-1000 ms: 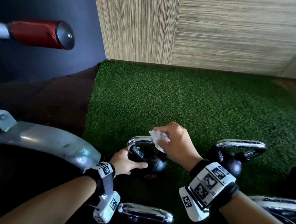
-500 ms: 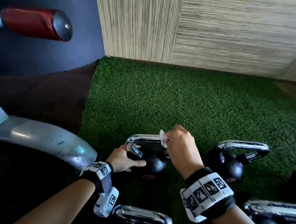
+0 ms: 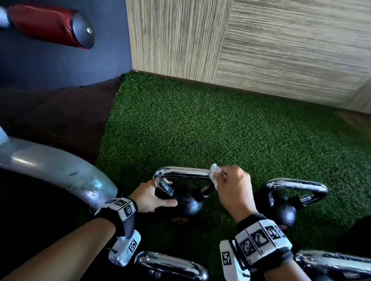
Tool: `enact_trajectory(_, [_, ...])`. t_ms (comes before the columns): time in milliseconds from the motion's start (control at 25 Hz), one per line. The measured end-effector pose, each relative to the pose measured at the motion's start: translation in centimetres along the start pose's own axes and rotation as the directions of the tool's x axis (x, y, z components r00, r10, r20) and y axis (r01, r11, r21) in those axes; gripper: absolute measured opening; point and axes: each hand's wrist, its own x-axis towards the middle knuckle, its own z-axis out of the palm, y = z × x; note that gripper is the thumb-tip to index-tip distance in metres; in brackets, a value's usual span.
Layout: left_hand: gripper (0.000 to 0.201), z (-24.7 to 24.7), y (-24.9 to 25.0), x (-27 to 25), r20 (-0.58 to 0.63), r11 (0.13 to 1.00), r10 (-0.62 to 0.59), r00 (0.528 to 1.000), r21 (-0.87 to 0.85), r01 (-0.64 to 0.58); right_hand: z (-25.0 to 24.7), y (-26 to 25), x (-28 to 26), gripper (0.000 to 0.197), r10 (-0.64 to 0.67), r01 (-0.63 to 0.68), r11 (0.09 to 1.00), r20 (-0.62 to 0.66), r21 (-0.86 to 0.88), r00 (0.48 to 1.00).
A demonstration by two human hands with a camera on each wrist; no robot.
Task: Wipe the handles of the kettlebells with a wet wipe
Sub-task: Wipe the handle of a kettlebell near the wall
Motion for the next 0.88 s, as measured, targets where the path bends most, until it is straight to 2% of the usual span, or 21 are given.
enact_trajectory(120, [0.063,0.1,-0.2,0.1,0.002,0.999,0.03,1.0,0.012,-0.03,0.1,0.5,0.1,0.048,0.064,-0.065,0.998,0.025,0.016,0.998])
enact_trajectory(240, [0.063,0.2,-0.7,0.3,0.002,0.996,0.06,0.998,0.059,-0.06,1.3,3.7,0.9,0.041,0.277,-0.29,0.951,0.123,0.11,0.953])
enact_trajectory(360, [0.069,0.2,-1.3,0.7,-0.018,0.981,0.098,0.995,0.168,-0.094,3.1,6.4,1.3,0.031,0.382,-0.426,0.842,0.193,0.331,0.904])
enact_trajectory(440, [0.071,0.2,-1.3,0.7,-0.011,0.982,0.08,0.997,0.173,-0.077,4.2,7.1,1.4,0.029,0.418,-0.485,0.752,0.246,0.446,0.874])
enact_trajectory(560, [0.076,0.5,-1.3,0.5,-0.012,0.973,0.048,0.999,0.227,-0.044,5.7,7.0,0.8,0.021,0.466,-0.63,0.585,0.424,0.51,0.776])
enact_trajectory(600, [0.076,0.5,-1.2,0.4,-0.014,0.973,0.036,0.999,0.23,-0.032,6.3,7.2,0.6,0.019,0.467,-0.653,0.565,0.456,0.505,0.757])
enact_trajectory(680, [0.072,0.4,-0.8,0.2,0.019,0.964,-0.001,1.0,0.267,-0.004,6.8,7.6,0.2,0.019,0.459,-0.652,0.585,0.466,0.483,0.757])
enact_trajectory(800, [0.046,-1.4,0.3,-0.4,0.177,0.879,-0.133,0.975,0.475,0.034,4.9,8.0,-0.3,0.018,0.418,-0.606,0.713,0.481,0.352,0.771])
enact_trajectory(880, [0.025,-3.3,1.5,-1.4,0.24,0.905,-0.189,0.952,0.418,0.075,2.4,7.3,-0.7,0.013,0.346,-0.56,0.782,0.558,0.274,0.755])
